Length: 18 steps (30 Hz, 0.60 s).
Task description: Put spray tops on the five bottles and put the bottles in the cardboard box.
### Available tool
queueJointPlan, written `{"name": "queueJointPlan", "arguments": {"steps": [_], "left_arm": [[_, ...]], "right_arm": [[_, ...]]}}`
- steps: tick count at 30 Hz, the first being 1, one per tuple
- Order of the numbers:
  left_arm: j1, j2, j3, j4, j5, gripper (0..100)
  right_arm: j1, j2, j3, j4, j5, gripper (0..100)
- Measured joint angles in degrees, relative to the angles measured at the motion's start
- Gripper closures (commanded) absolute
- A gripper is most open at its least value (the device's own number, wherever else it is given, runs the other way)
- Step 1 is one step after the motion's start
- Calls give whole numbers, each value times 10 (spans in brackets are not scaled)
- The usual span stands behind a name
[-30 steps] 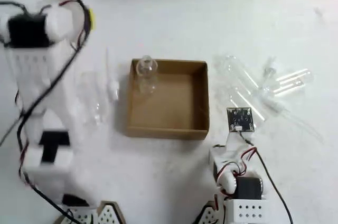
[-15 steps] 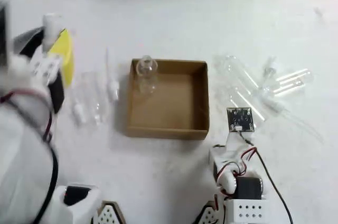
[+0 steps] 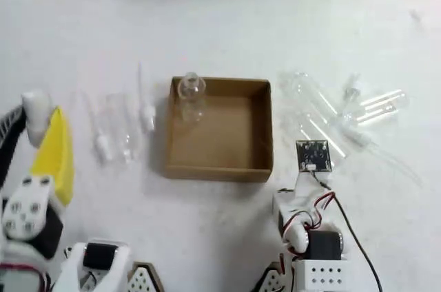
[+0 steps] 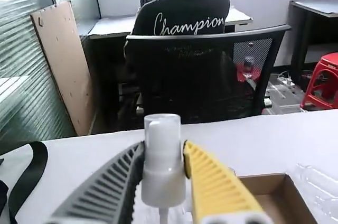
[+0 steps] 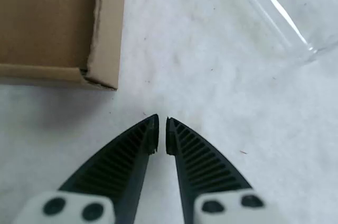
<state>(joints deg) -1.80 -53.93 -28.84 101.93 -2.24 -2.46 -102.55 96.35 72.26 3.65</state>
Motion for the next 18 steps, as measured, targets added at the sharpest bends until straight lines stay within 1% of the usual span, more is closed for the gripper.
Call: {"name": "queueJointPlan", "arguments": {"steps": [2,4,8,11,14,16,18], "left_arm": [[0,-37,33,-4,0,980],[0,-71,61,-30,0,980],[-1,-122,129,-111,0,980],[3,-137,203,-185,29,980],[33,-137,272,-240,71,979],[68,-137,305,-272,92,979],[109,-137,332,-310,98,979]], "right_arm": [[0,0,0,0,0,983],[0,0,0,0,0,983],[0,0,0,0,0,983],[0,0,0,0,0,983],[0,0,0,0,0,983],[0,0,0,0,0,983],[0,0,0,0,0,983]]}}
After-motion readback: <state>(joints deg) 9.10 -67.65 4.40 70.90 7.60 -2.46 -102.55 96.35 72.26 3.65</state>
